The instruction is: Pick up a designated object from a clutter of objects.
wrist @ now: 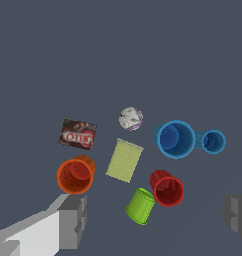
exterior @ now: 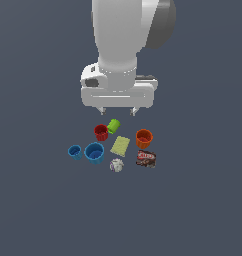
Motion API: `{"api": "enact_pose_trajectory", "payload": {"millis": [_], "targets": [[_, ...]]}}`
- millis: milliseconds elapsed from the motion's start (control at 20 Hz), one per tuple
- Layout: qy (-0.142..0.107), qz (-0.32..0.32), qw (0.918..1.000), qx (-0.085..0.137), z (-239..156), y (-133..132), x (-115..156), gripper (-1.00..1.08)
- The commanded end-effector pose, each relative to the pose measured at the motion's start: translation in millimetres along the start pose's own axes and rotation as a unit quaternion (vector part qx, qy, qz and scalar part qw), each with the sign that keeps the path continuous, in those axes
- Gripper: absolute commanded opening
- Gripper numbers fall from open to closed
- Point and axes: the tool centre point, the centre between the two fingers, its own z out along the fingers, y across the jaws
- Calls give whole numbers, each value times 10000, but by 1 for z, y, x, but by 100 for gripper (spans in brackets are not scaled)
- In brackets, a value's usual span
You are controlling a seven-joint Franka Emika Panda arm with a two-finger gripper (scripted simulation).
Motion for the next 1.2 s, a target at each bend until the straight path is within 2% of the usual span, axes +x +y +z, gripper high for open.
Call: {"api": "enact_pose_trajectory", "payload": {"millis": [0,400,800,1150], "targets": [[0,0,10000,0,0,0,0,100],[95,204,9997,73,-2,0,1,100],[94,190,9997,71,-2,0,1,100],[90,433,9990,93,4,0,4,100]]}}
